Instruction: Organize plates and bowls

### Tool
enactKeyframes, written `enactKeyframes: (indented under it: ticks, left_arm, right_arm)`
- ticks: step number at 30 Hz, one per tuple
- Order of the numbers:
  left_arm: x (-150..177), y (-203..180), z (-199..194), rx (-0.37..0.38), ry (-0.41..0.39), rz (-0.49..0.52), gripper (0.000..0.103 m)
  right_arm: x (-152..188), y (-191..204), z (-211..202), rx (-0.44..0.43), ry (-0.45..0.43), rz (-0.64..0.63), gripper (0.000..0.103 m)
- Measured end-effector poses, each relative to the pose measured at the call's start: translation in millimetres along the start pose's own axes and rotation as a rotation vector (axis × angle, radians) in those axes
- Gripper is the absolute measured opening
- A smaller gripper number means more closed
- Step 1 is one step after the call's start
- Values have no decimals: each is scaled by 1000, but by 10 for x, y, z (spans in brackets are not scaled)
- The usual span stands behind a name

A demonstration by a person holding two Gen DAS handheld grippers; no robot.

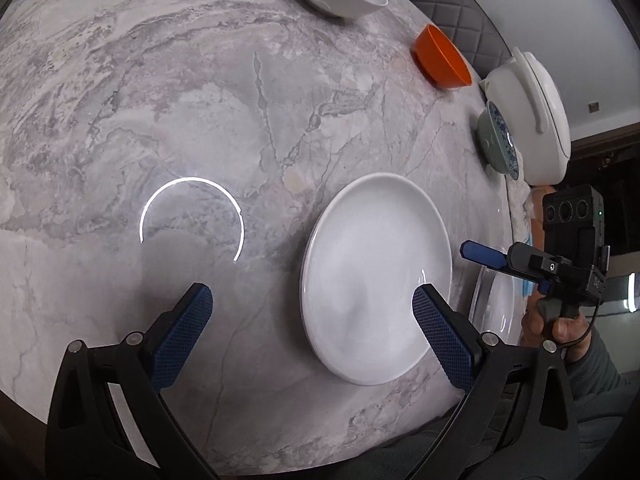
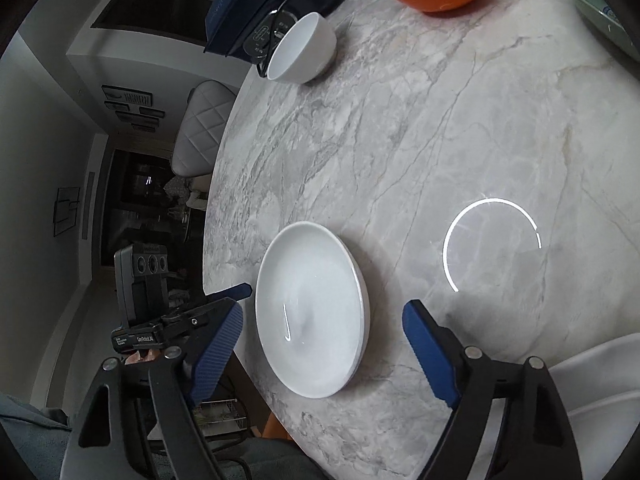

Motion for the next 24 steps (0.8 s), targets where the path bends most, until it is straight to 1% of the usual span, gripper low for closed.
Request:
enactKeyframes:
  ticks: [5,6,7,8,10,15,16,17,18,19,20,21,22,24]
  left_arm:
    - [-45,-78,112,-34,19,40,99]
    - [-60,-83,133,-41,17,42,98]
    - [-75,-83,162,-43,24,40,94]
    - [-84,-82,188,-41,30,38,85]
    - [-92,-92,226,-44,45,41,76]
    - [-99,-142,259,-82,46,67,67]
    - [-94,-152,266,-77,47,68,62]
    - [-99,-161,278,-74,48,66,54]
    - [-94,-158,284,-72,48,63,50]
    - [-86,-157,290,-69,52,64,42]
    - [-80,-158,302,-72,58,68,30]
    - [-77,-162,318,-81,62,72,26]
    - [-74,-168,327,-83,62,75,25]
    - [-73,-177,345,-80,70,78,23]
  right_arm:
    - [-18,-52,122,30,28,11,78]
    - [-21,-64,148,40,33,12,75]
    - [-21,-75,170,40,39,13,71]
    - [-15,-80,198,40,47,14,70]
    - [-3,-99,247,56,59,15,64]
    - [30,-133,311,61,75,22,57]
    - [33,-134,317,60,77,22,55]
    - [32,-129,327,62,79,21,53]
    - [35,-127,338,65,83,20,50]
    - [38,-126,349,63,87,21,48]
    - [42,-126,361,63,93,19,46]
    - [47,-126,370,71,95,15,40]
    - [53,-130,384,76,101,16,35]
    - [58,-128,402,76,107,19,30]
Point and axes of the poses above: each gripper's, at about its wrist camera, not at the fingertips, and z roughly the way its jaws point, y to its left, x to its underside, the point moved 3 cm from there along z, roughly the way its jaws point, and after that the axes turned 3 degrees about y, right-handed, at the moved point
